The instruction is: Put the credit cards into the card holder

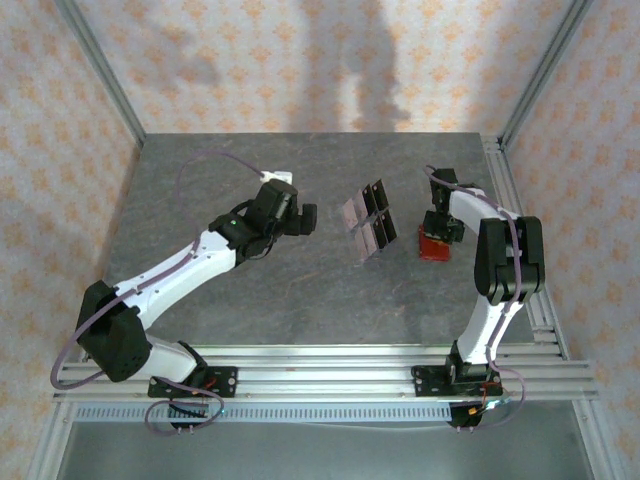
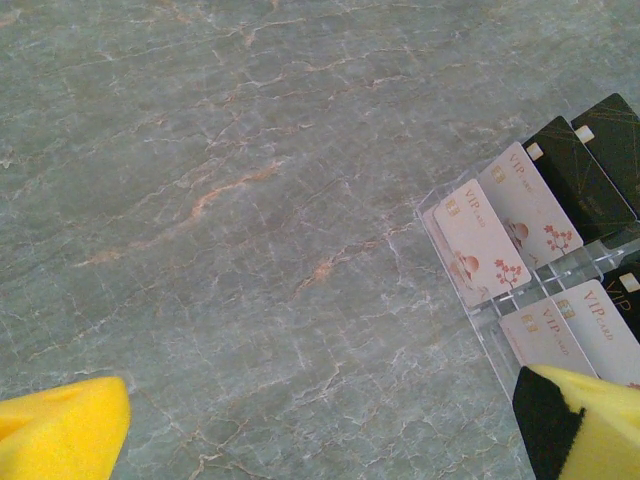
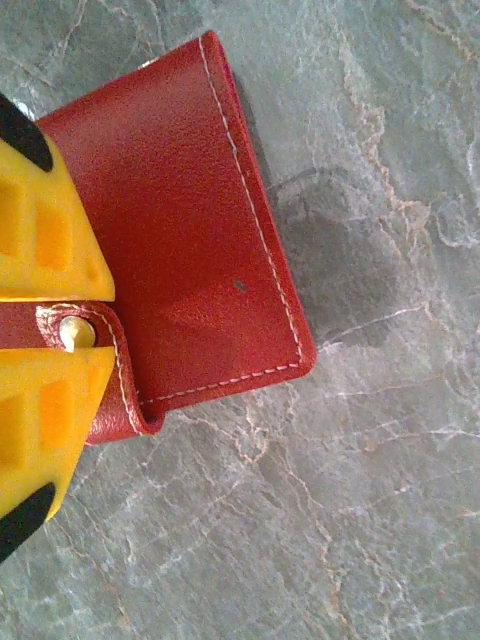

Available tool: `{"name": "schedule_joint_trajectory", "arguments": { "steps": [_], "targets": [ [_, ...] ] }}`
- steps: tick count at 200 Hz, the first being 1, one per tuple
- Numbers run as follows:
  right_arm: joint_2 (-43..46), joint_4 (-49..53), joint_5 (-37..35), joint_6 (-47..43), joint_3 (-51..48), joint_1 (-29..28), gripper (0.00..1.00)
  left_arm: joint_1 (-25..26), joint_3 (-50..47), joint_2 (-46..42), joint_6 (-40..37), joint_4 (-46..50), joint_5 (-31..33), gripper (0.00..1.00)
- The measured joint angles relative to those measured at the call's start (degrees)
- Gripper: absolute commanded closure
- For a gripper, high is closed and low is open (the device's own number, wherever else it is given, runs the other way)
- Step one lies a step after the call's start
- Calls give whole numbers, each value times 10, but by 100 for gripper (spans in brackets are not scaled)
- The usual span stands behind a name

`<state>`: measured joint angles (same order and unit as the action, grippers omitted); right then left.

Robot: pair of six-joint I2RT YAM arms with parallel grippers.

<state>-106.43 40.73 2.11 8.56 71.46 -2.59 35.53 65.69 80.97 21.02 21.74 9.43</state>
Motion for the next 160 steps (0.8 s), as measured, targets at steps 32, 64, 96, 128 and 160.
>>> {"name": "schedule_joint_trajectory", "arguments": {
  "steps": [32, 64, 96, 128, 160],
  "targets": [
    [10, -2, -1, -3, -3, 0, 100, 0, 2, 0, 2, 0, 0, 0],
    [45, -1, 1, -2, -25, 0, 100, 0, 3, 0, 2, 0, 0, 0],
    [125, 0, 10, 4, -34, 0, 100, 0, 3, 0, 2, 0, 0, 0],
    [215, 4, 19, 13, -33, 0, 100, 0, 3, 0, 11, 0, 0, 0],
    [276, 26, 29, 22, -17, -15, 100, 0, 3, 0, 19, 0, -1, 0]
  ]
}}
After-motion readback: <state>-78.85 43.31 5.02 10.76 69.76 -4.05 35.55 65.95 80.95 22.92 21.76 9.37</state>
